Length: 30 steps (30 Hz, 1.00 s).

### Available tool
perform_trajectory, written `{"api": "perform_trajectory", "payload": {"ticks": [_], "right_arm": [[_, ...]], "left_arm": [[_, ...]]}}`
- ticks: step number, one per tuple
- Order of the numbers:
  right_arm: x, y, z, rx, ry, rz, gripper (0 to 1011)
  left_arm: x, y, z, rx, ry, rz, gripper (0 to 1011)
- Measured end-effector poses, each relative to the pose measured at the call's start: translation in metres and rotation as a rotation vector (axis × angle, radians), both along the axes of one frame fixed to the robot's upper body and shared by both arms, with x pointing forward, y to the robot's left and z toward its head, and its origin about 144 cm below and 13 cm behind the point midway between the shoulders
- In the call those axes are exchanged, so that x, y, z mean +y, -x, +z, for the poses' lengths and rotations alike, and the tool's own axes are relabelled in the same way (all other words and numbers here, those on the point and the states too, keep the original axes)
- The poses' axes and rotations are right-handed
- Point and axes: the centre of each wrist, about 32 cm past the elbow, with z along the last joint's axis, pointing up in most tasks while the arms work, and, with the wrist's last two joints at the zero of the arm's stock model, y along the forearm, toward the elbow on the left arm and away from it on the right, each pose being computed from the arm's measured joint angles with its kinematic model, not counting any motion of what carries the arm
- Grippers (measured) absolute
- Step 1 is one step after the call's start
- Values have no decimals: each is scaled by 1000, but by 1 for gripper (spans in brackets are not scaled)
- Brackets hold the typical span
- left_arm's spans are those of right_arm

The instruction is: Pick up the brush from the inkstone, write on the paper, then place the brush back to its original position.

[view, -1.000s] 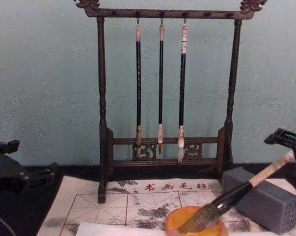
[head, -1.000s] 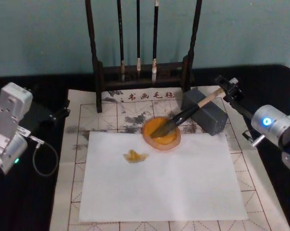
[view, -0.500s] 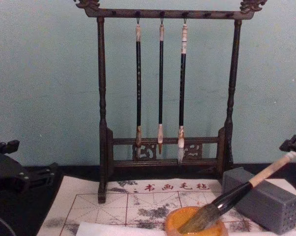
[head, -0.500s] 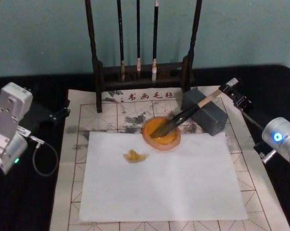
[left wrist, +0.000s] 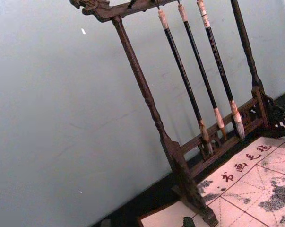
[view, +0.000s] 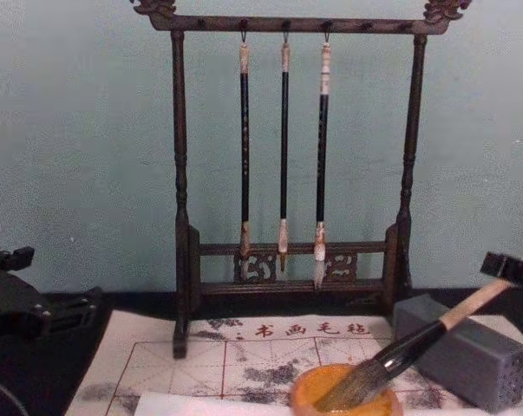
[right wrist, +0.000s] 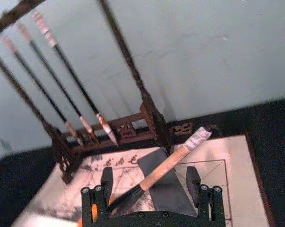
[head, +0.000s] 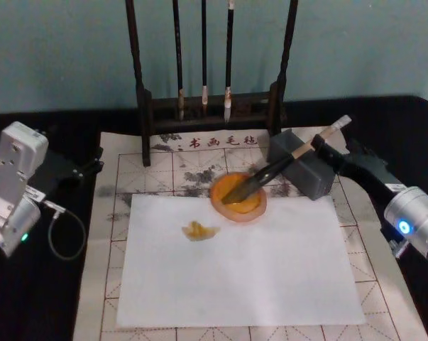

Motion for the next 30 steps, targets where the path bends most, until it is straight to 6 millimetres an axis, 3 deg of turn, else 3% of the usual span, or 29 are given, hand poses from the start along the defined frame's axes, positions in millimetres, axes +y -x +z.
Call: {"api": "perform_trajectory", "payload": {"ticks": [14, 30], "right_arm": [[-4, 7, -9, -75, 326, 82, 1000], [-4, 7, -10, -72, 327, 78, 1000]], "left_arm": [[0, 0, 0, 0, 0, 0, 1001], [0, 0, 0, 0, 0, 0, 1001]]}}
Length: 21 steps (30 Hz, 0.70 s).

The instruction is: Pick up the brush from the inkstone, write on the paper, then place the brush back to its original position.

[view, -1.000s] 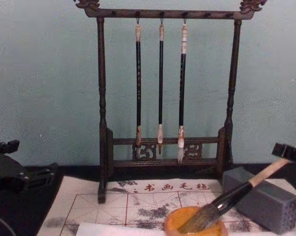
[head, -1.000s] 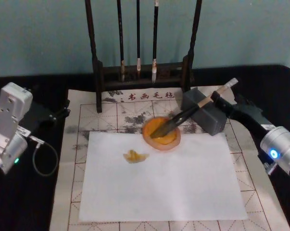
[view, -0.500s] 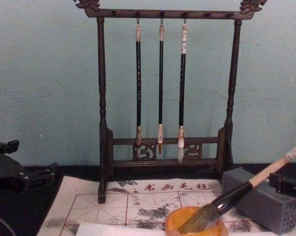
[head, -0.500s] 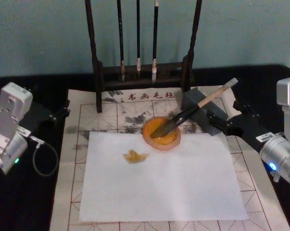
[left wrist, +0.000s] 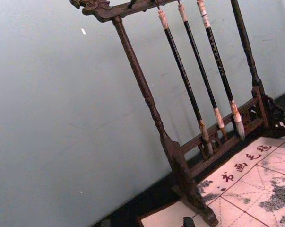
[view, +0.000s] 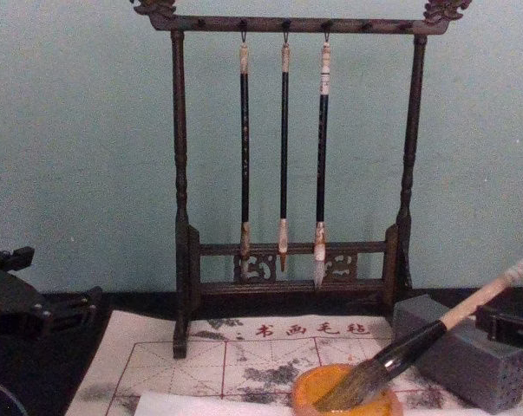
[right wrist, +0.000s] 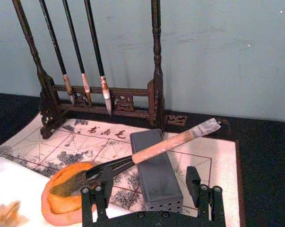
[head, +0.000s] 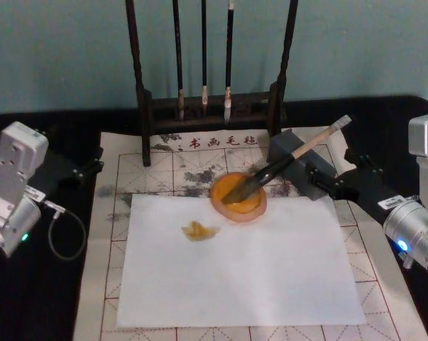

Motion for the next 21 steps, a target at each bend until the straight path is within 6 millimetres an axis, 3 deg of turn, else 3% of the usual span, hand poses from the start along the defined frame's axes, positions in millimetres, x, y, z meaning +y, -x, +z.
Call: {"api": "perform_trajectory", "payload": {"ticks": [21], "right_arm": [[0, 0, 0, 1, -7, -2, 1000]], "left_arm": [[0, 0, 0, 0, 0, 0, 1001]]}}
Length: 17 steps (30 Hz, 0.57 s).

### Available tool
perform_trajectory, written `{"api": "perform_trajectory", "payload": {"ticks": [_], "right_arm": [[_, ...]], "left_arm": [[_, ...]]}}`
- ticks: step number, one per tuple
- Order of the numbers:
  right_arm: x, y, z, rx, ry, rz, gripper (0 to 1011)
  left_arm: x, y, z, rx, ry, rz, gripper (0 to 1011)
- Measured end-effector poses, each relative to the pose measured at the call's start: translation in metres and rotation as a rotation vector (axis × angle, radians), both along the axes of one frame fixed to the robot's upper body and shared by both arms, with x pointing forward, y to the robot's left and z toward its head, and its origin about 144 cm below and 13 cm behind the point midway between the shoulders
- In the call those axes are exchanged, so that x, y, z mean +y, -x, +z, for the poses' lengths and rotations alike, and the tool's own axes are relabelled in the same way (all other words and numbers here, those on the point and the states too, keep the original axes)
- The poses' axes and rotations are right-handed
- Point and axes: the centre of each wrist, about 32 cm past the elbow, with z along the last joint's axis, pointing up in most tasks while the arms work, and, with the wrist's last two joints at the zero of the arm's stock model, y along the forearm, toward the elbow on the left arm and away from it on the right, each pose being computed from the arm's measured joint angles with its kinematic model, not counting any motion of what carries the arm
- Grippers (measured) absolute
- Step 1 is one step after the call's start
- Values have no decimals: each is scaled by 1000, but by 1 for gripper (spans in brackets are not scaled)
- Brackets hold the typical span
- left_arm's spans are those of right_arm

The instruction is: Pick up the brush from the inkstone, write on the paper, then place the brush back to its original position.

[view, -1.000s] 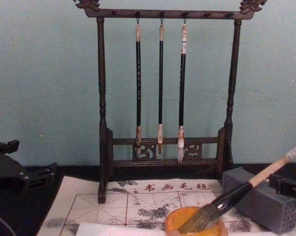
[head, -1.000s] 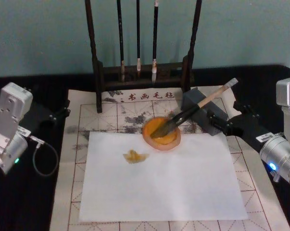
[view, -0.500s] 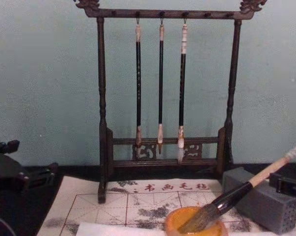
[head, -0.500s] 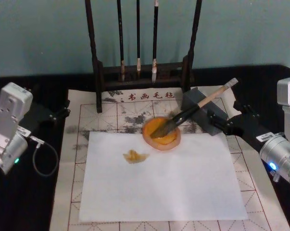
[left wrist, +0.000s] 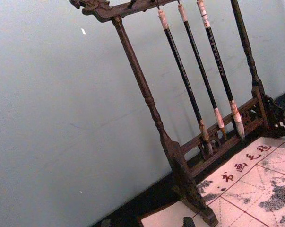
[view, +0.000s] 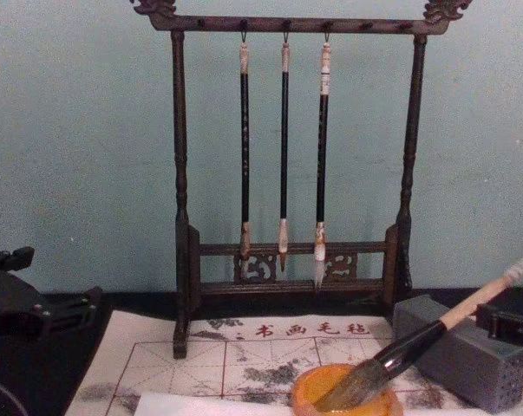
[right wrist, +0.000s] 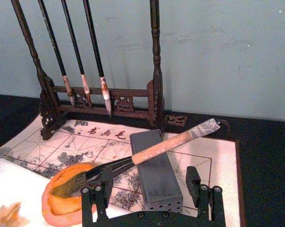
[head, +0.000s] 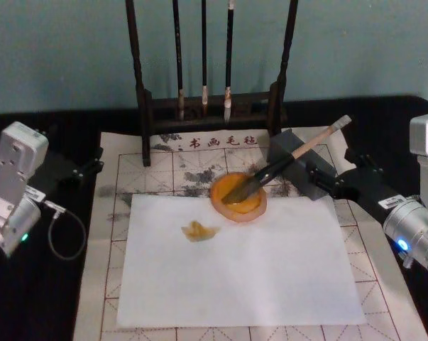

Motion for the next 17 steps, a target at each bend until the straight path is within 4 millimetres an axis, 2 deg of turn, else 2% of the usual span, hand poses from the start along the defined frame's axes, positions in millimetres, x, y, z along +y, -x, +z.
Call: {"api": "perform_trajectory", "payload": {"ticks": [17], "right_arm": [[0, 0, 0, 1, -1, 0, 1000]], "left_arm": [[0, 0, 0, 0, 0, 0, 1001]]}}
